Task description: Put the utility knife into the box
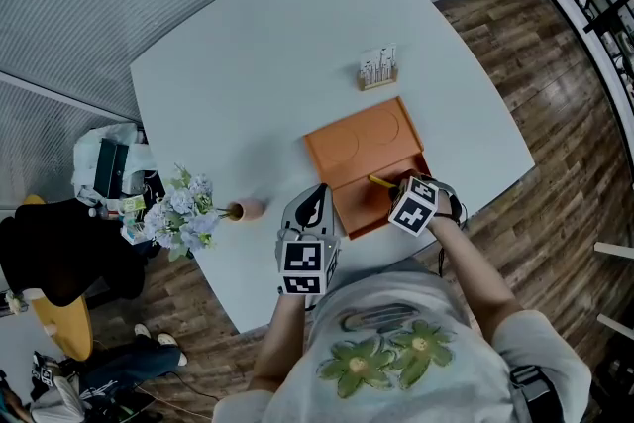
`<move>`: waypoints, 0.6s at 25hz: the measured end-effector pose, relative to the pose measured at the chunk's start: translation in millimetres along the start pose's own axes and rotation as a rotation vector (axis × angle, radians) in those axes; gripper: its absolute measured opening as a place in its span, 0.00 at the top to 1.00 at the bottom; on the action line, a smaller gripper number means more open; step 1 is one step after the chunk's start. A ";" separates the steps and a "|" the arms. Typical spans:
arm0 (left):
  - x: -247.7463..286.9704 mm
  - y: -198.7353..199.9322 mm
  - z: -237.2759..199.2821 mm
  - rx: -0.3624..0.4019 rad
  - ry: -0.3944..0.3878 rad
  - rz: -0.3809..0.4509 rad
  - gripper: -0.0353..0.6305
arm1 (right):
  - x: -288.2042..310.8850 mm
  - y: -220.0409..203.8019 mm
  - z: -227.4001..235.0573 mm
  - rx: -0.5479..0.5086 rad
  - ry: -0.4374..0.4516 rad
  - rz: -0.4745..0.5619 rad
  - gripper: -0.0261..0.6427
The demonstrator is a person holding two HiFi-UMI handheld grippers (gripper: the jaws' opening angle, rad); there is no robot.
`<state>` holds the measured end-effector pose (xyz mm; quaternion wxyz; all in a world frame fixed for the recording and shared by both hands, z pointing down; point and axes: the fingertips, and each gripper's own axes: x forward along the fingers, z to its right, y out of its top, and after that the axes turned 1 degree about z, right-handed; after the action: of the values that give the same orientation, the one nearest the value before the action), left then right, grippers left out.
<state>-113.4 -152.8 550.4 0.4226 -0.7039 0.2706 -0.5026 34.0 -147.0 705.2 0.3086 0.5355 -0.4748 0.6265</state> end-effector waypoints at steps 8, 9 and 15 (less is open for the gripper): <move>-0.9 1.4 1.8 -0.005 0.000 0.005 0.94 | -1.5 -2.3 -2.1 -0.019 0.001 0.000 0.84; -1.1 1.6 2.1 -0.004 -0.001 0.007 0.94 | -1.6 -2.3 -2.1 -0.020 0.000 0.004 0.84; -2.3 5.9 7.6 -0.004 -0.022 0.025 0.94 | -6.0 2.5 0.1 0.018 -0.001 0.060 0.81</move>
<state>-106.8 -151.4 543.1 0.4305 -0.7068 0.2759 -0.4889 33.2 -147.3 698.7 0.2849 0.5240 -0.4851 0.6395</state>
